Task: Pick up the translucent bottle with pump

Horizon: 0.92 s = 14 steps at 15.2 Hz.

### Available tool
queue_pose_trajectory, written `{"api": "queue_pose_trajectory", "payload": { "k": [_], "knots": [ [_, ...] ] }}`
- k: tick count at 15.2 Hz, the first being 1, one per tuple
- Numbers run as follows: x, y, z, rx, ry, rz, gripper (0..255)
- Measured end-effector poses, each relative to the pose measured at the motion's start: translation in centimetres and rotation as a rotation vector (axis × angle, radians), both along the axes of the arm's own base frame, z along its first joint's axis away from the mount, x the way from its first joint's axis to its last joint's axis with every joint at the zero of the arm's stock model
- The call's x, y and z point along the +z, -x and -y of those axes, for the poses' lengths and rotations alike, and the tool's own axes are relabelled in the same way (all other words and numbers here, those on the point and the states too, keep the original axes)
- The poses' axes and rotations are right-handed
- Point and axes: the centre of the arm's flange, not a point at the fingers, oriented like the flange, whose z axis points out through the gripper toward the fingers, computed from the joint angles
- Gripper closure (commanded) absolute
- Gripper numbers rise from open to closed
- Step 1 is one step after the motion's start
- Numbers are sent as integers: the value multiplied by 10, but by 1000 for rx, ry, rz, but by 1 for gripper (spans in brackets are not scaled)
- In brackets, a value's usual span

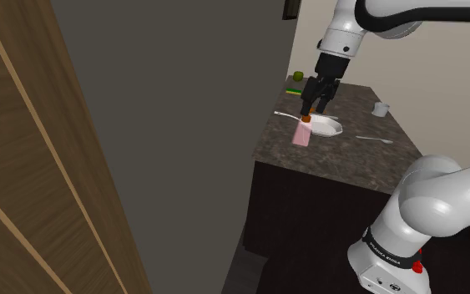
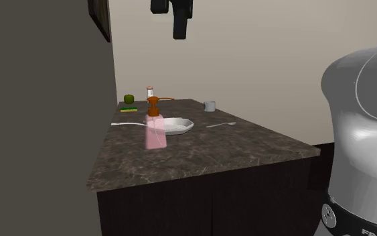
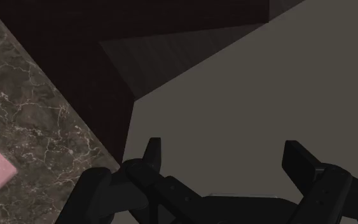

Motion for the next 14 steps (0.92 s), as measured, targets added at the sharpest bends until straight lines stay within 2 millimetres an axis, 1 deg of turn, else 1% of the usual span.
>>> {"api": "queue_pose_trajectory", "payload": {
  "k": [1,2,4,5,6,8,9,11,12,14],
  "knots": [
    [0,0,0,0,0,0,0],
    [-1,-1,4,-2,1,1,0],
    [-8,-8,22,-10,4,2,0],
    [-14,-15,30,-14,6,3,0],
    [-19,-22,44,-19,9,4,0],
    [-25,-29,65,-28,13,7,0],
    [-31,-35,74,-32,16,7,0],
    [-41,-46,99,-41,21,10,0],
    [-46,-47,109,-46,23,11,0],
    [-51,-58,131,-55,28,14,0]
  ]
}}
